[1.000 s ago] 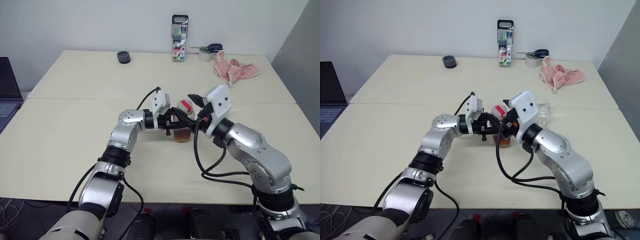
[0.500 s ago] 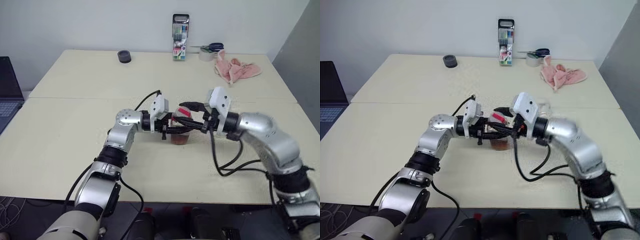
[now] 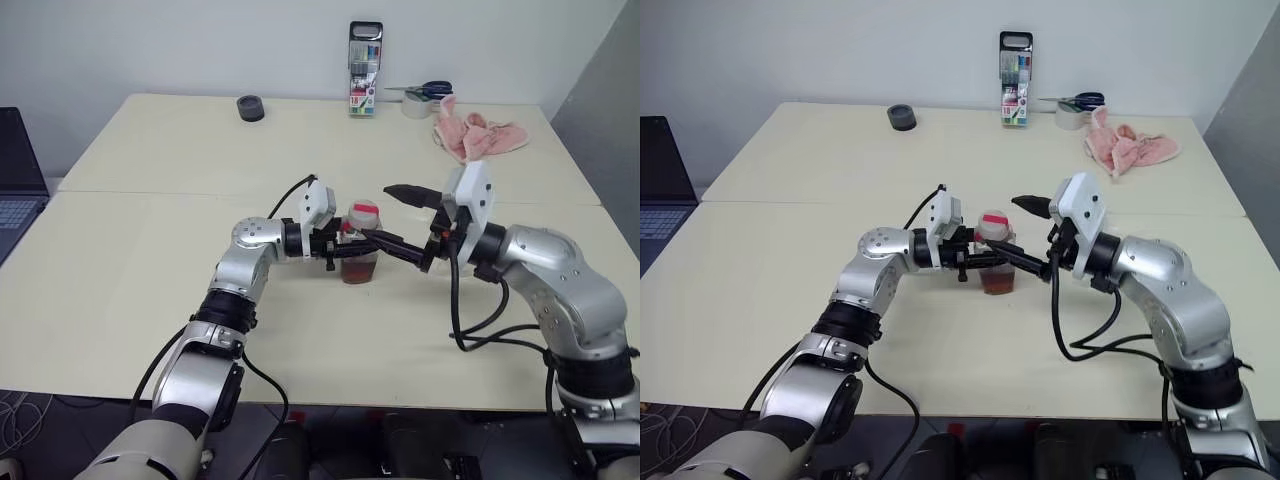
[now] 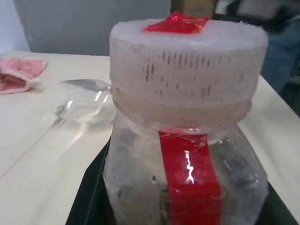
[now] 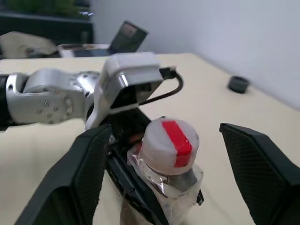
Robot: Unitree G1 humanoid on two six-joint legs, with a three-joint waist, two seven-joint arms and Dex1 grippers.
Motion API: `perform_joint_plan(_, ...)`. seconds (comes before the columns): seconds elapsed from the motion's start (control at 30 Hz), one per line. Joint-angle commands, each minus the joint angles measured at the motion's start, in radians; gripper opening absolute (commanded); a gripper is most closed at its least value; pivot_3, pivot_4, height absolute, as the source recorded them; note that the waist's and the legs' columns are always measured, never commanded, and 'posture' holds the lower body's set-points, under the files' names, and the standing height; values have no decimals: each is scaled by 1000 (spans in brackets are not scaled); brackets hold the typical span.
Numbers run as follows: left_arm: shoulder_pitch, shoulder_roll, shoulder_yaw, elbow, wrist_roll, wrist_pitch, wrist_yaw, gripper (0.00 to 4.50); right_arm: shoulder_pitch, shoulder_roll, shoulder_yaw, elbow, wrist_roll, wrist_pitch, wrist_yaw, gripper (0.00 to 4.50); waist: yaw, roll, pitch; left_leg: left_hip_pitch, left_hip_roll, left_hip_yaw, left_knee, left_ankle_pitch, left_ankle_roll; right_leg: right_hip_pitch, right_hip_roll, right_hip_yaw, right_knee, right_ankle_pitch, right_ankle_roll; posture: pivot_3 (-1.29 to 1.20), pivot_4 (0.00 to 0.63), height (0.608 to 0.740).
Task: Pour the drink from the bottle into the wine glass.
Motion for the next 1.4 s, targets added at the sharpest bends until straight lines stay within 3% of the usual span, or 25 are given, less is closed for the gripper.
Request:
perform_joint_plan(0.03, -51, -18, 9, 6, 3, -42, 12, 1694, 35, 98, 50, -79, -121, -4, -215, 3944, -2, 0, 0, 0, 0, 0, 0, 0, 0, 0, 0, 0, 0, 0, 0, 0, 150, 740)
perform_joint_plan(0.23, -71, -32, 3, 42, 13, -68, 1, 1694, 39, 213, 160, -32, -290, -64, -369, 3944, -6, 0, 0, 1, 0, 1, 0, 0, 0, 0, 1, 1, 2, 0, 0, 0, 150, 740)
perform_joint_plan(0.53, -73, -38, 1, 57, 25, -85, -10, 1694, 26, 281, 138, 10, -322, -68, -396, 3944, -12, 0, 0, 1, 0, 1, 0, 0, 0, -1, 1, 1, 2, 0, 0, 0, 150, 740)
perform_joint_plan(0.63, -71, -36, 0, 56, 29, -89, -11, 1694, 29, 284, 138, 12, -321, -50, -389, 3368, -13, 0, 0, 1, 0, 1, 0, 0, 0, -1, 1, 1, 3, 0, 0, 0, 150, 740)
perform_joint_plan(0.8, -70, -33, 1, 57, 33, -94, -12, 1692, 34, 285, 146, 8, -314, -21, -375, 1796, -14, 0, 0, 1, 0, 1, 0, 0, 0, 0, 1, 1, 3, 0, 0, 0, 150, 740)
perform_joint_plan(0.97, -70, -33, 1, 57, 34, -97, -11, 1692, 33, 288, 146, 2, -292, -7, -350, 1808, -15, 0, 0, 2, 0, 1, 1, 0, 0, 0, 1, 1, 5, 0, 0, 0, 150, 740)
perform_joint_plan(1.07, -68, -31, 1, 54, 34, -97, -12, 1692, 20, 251, 146, 11, -246, 2, -266, 1808, -15, 0, 0, 2, 0, 1, 1, 0, 0, -1, 1, 1, 5, 0, 0, 0, 150, 740)
perform_joint_plan(1.3, -51, -9, -4, 23, 16, -95, -79, 1689, -145, -70, 110, 255, -99, -192, 296, 1808, -19, 0, 0, 3, -1, 2, 1, -2, 4, 0, 1, 1, 5, 0, 0, 0, 150, 740)
perform_joint_plan(1.4, -45, -11, 6, 0, -4, -66, -77, 1688, -171, -120, 123, 293, -78, -186, 380, 1808, -21, 0, 0, 3, 0, 2, 1, -2, 4, 0, 1, 1, 5, 0, 0, 0, 150, 740)
